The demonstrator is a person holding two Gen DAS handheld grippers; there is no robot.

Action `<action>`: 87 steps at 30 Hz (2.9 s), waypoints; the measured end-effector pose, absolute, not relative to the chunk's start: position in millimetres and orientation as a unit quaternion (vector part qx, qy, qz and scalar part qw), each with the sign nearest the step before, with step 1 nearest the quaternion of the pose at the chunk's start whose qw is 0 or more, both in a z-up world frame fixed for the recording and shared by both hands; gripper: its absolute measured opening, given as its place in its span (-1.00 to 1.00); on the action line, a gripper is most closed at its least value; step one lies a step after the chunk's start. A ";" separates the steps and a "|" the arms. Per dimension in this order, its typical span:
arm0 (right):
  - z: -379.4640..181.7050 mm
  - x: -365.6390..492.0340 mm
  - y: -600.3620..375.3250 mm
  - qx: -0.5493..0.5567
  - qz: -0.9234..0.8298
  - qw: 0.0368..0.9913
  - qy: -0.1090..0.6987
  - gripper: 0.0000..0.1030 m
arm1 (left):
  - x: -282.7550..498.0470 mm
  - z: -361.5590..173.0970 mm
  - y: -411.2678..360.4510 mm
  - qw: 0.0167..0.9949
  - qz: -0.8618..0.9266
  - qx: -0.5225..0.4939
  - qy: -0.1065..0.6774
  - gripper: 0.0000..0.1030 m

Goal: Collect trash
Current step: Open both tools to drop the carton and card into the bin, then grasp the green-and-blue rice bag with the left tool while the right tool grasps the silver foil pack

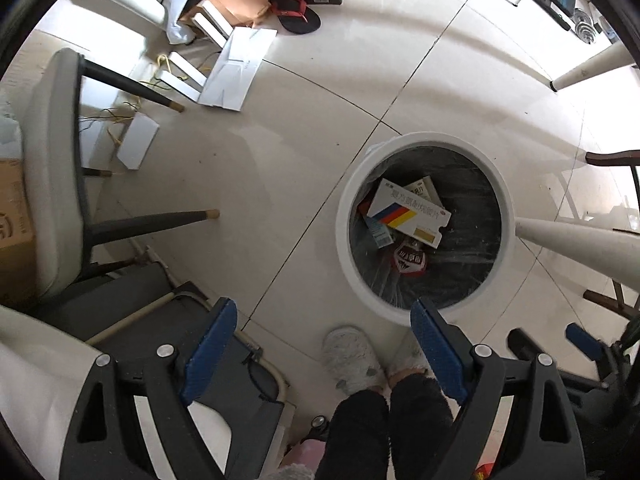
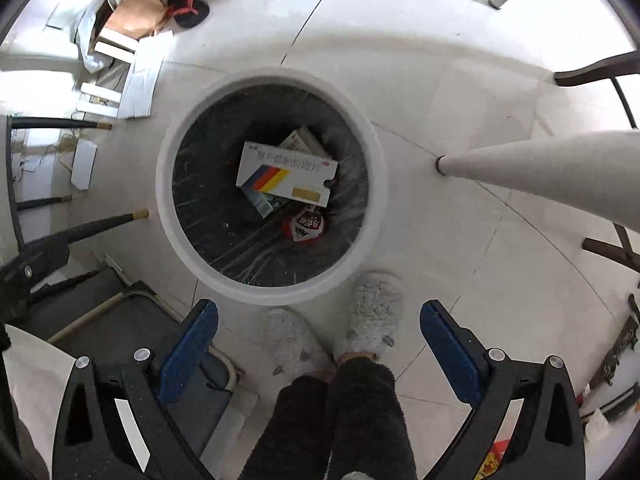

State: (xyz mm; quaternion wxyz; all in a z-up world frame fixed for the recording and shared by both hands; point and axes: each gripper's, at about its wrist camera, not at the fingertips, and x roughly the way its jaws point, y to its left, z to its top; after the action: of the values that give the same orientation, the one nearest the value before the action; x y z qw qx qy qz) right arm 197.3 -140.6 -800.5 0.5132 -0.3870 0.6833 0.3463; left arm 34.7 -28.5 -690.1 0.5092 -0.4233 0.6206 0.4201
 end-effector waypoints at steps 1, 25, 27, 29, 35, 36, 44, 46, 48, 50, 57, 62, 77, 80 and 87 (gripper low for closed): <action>-791.7 198.1 -142.0 -0.383 0.347 0.519 0.681 0.98 | 34.8 -684.3 -32.1 0.509 0.421 -0.420 0.622 0.72; -536.8 186.1 -176.3 -0.353 0.377 0.547 0.659 0.98 | 15.2 -484.7 -87.0 0.544 0.409 -0.387 0.622 0.72; -514.2 185.5 -179.6 -0.349 0.378 0.549 0.659 0.98 | 14.4 -467.9 -90.6 0.547 0.408 -0.384 0.622 0.72; -490.3 186.2 -182.8 -0.345 0.378 0.552 0.659 0.98 | 13.8 -448.3 -96.0 0.552 0.408 -0.376 0.623 0.72; -423.4 179.6 -189.4 -0.329 0.392 0.552 0.658 0.98 | 11.7 -389.4 -105.4 0.573 0.407 -0.370 0.608 0.72; -411.0 178.5 -189.0 -0.326 0.398 0.552 0.656 0.98 | 12.0 -380.4 -105.1 0.577 0.407 -0.370 0.603 0.72; -323.8 220.5 -167.6 -0.256 0.419 0.582 0.648 0.98 | 57.5 -313.4 -65.6 0.623 0.432 -0.342 0.556 1.00; -308.9 243.0 -157.4 -0.238 0.420 0.593 0.645 0.98 | 78.6 -297.3 -51.5 0.635 0.438 -0.332 0.543 1.00; -299.0 268.5 -146.7 -0.220 0.417 0.604 0.642 0.98 | 103.3 -285.5 -37.8 0.644 0.446 -0.316 0.535 1.00; -289.9 304.9 -134.7 -0.210 0.412 0.616 0.638 0.98 | 132.0 -278.8 -23.6 0.645 0.460 -0.290 0.536 1.00; -318.3 447.2 -84.2 -0.247 0.355 0.627 0.648 0.98 | 232.3 -292.7 53.1 0.613 0.481 -0.322 0.537 1.00; -349.6 539.3 -50.3 -0.249 0.320 0.631 0.661 0.98 | 280.0 -317.1 116.9 0.579 0.463 -0.463 0.486 1.00; -413.4 643.6 10.0 -0.137 0.216 0.633 0.731 0.98 | 331.5 -400.1 243.7 0.450 0.478 -0.664 0.357 0.24; -412.6 641.9 12.9 -0.130 0.215 0.633 0.732 0.98 | 332.4 -396.2 248.4 0.470 0.490 -0.631 0.376 -0.41; -411.3 650.0 -15.3 -0.062 0.187 0.655 0.729 0.98 | 337.7 -376.8 225.3 0.553 0.477 -0.490 0.476 -0.84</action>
State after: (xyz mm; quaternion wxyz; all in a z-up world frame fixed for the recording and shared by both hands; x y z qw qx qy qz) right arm 650.0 -15.3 -411.3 0.6551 -0.0621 0.7293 0.1873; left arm 337.7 225.3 -376.8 0.5531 -0.4900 0.4760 0.4768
